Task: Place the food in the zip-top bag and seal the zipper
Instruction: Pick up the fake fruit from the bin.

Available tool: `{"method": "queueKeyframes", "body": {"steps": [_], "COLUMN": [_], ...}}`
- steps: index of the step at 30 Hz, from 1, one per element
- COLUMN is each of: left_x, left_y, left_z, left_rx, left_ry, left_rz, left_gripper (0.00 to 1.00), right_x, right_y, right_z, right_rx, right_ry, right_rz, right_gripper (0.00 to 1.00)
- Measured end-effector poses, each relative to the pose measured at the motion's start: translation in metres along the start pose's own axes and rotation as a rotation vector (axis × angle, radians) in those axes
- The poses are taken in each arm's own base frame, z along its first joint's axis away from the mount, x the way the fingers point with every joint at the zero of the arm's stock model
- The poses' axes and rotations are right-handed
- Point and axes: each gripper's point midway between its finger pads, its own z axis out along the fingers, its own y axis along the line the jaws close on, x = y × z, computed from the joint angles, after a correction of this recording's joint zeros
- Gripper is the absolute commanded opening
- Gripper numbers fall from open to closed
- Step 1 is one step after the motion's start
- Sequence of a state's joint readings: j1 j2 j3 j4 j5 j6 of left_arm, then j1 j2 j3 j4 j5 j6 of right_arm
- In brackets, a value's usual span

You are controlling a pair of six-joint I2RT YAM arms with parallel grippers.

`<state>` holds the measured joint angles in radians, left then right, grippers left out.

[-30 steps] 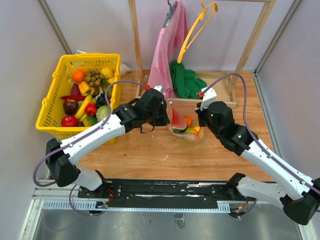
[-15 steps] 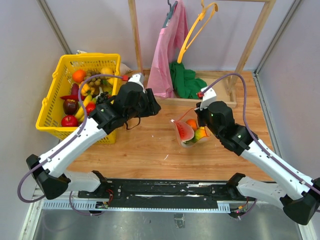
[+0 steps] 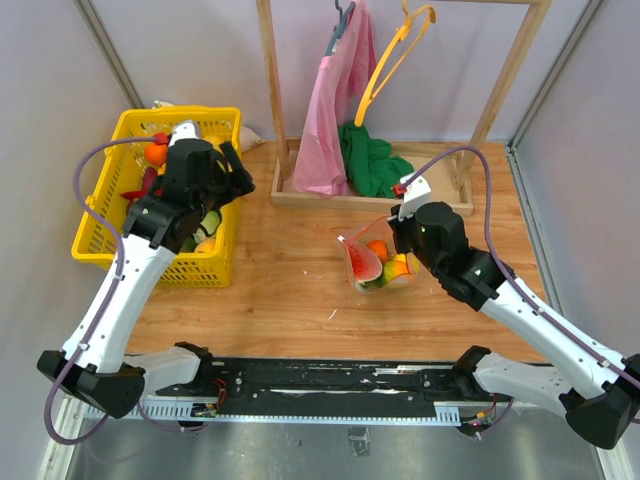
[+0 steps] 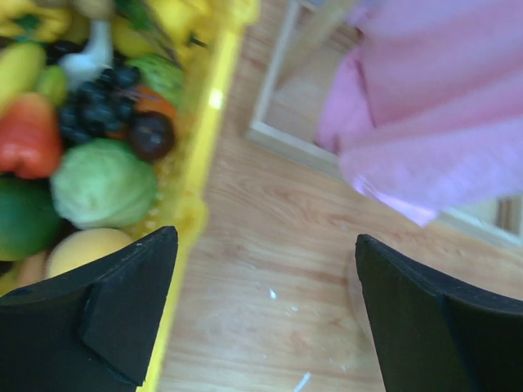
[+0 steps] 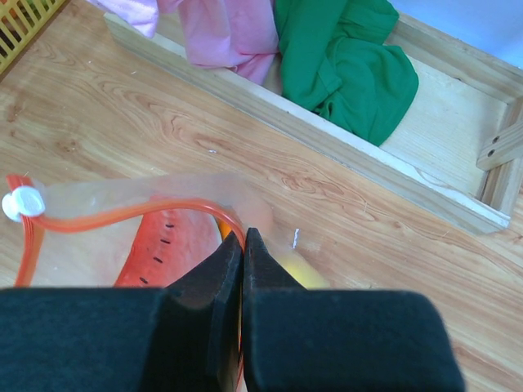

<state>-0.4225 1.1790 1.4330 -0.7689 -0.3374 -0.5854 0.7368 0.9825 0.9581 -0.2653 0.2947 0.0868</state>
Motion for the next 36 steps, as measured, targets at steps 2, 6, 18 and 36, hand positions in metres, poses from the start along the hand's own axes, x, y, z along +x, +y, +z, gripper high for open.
{"method": "queueKeyframes", "body": {"steps": [2,6,18,36], "left_x": [-0.015,-0.036,-0.035,0.018], "left_y": [0.024,0.07,0.15,0.239], "left_z": [0.002,0.006,0.048,0.12], "left_rx": [-0.069,-0.203,-0.446,-0.584], "left_ry": [-0.034,-0.081,-0.027,0.208], "left_rz": [-0.026,-0.076,-0.091,-0.091], "left_gripper": [0.99,0.99,0.99,0.77], "right_x": [0.0,0.001,0.001,0.009], "right_y": [0.001,0.002,0.004,0.007], "right_z": [0.0,0.001,0.001,0.009], "right_rx": [-0.005,-0.009,-0.018,-0.022], "right_ry": [0.002,0.004,0.005,0.031], "right_rz": [0.0,-0.001,-0.001,-0.01], "right_gripper": [0.01,0.01,0.01,0.01]}}
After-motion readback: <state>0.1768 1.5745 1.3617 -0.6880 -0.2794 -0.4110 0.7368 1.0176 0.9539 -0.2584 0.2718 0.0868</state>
